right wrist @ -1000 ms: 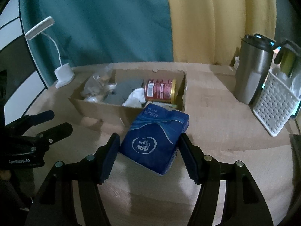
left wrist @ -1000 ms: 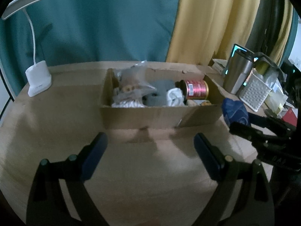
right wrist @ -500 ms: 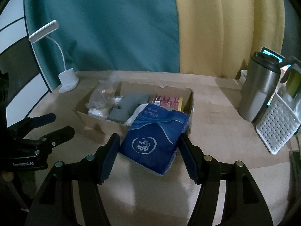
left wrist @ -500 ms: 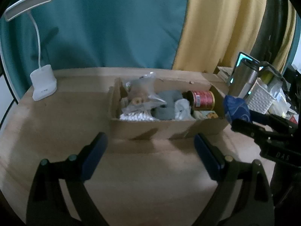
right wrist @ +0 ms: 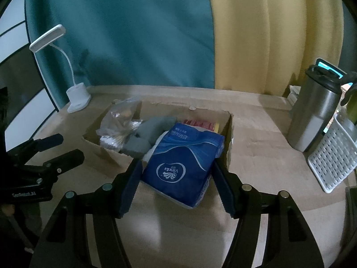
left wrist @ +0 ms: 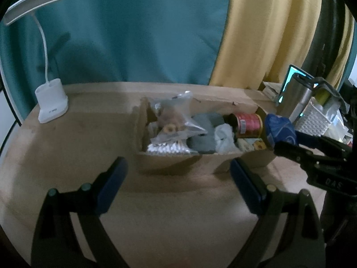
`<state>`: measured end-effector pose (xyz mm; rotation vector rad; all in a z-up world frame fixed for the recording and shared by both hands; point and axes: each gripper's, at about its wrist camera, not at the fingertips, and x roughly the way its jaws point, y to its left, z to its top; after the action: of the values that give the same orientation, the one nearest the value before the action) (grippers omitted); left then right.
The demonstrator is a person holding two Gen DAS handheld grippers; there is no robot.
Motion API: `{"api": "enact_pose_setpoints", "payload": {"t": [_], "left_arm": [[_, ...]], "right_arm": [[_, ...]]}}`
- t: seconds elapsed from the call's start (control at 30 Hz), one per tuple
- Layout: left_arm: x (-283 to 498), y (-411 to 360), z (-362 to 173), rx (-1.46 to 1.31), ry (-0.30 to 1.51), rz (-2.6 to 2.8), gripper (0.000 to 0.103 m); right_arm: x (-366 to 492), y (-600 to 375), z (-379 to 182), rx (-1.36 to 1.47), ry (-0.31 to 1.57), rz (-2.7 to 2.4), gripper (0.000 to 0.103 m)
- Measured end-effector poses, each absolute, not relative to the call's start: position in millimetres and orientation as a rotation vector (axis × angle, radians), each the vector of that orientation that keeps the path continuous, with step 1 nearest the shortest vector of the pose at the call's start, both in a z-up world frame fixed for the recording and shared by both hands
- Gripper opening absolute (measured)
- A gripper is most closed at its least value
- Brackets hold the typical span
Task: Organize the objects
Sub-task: 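Carry the blue tissue pack over the box with the right gripper, then lower the tissue pack into the box and open the right gripper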
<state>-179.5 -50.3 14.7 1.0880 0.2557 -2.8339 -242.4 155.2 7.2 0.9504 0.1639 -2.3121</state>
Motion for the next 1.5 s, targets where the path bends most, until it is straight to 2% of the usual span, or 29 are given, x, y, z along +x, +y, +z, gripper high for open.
{"api": "enact_pose_setpoints", "payload": {"t": [1.3, 1.4, 1.47, 1.5], "left_arm": [[-216.2, -65.2, 0.1, 1.137, 0.302, -2.803, 0.094], [-215.7, -63.8, 0.2, 1.142, 0.301, -2.803, 0.094], [-214.6, -63.4, 0.7, 1.143, 0.301, -2.804, 0.094], [-214.0, -63.2, 1.1, 1.142, 0.300, -2.805, 0.094]], "right_arm": [[-287.3, 130.6, -14.9, 0.934, 0.232, -2.315, 0.068], [-288.1, 130.3, -18.5, 0.949, 0.246, -2.306, 0.073], [-287.4, 131.5, -19.8, 0.953, 0.248, -2.308, 0.082], [-287.0, 132.0, -20.0, 0.955, 0.246, -2.310, 0.083]]}}
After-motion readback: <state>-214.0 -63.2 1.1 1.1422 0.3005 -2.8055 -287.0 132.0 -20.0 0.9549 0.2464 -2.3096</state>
